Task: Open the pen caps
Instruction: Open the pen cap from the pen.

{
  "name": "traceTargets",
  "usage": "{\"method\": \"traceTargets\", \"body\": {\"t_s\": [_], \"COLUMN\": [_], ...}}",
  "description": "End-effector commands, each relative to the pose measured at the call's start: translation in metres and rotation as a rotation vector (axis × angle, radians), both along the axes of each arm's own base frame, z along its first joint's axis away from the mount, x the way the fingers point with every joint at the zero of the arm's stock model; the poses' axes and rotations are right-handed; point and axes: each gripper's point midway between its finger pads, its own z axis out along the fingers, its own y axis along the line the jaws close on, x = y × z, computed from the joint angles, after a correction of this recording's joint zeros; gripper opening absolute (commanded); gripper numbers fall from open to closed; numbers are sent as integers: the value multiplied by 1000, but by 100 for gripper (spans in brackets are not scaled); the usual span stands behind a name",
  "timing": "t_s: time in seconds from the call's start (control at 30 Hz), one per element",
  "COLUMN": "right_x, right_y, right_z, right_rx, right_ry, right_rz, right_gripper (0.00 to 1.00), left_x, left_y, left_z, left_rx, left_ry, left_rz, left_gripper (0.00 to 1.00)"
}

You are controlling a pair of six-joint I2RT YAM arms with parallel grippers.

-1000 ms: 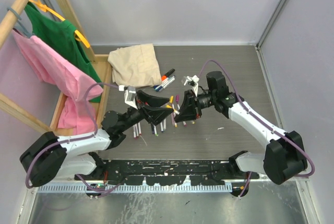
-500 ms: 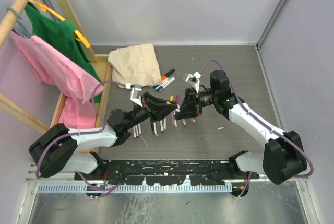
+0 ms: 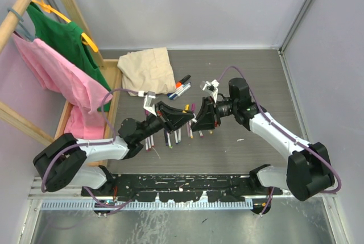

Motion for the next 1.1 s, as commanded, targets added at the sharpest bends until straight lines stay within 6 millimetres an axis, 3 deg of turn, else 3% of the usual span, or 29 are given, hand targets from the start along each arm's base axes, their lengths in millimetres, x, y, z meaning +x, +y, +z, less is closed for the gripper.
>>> {"method": "traceTargets", "body": {"t_s": [0.0,0.13,0.3,0.47,0.57,0.73,0.9,1.07], "right_x": [9,10,10,10,11,11,8,9], "right_y": [-2,-5,-6,-7,-8,-9,-11,-11], "right_z": [4,6,9,9,7,1,-9,-23], "right_rx": [-26,-37,-44,-52,-61,-80,-99,-126], "right_ry": [-114,-167,-189,-205,-213,-215,-203,-160], "right_rz": [-56,-79,-83,-88,-92,-81,-59,-46], "right_gripper": [35,44,45,45,38,2,1,1], "left_x": [-3,0,1,4,7,14,44,68], "left_y": [4,3,0,-1,0,12,42,84], "left_z": [34,27,23,16,14,37,68,116], "left_rx": [-97,-71,-38,13,28,13,-27,-146], "left_ry": [-73,-58,-48,-36,-41,-85,-111,-166], "left_rz": [8,17,14,31,48,104,212,351], "left_gripper": [0,0,0,0,0,0,0,0]}}
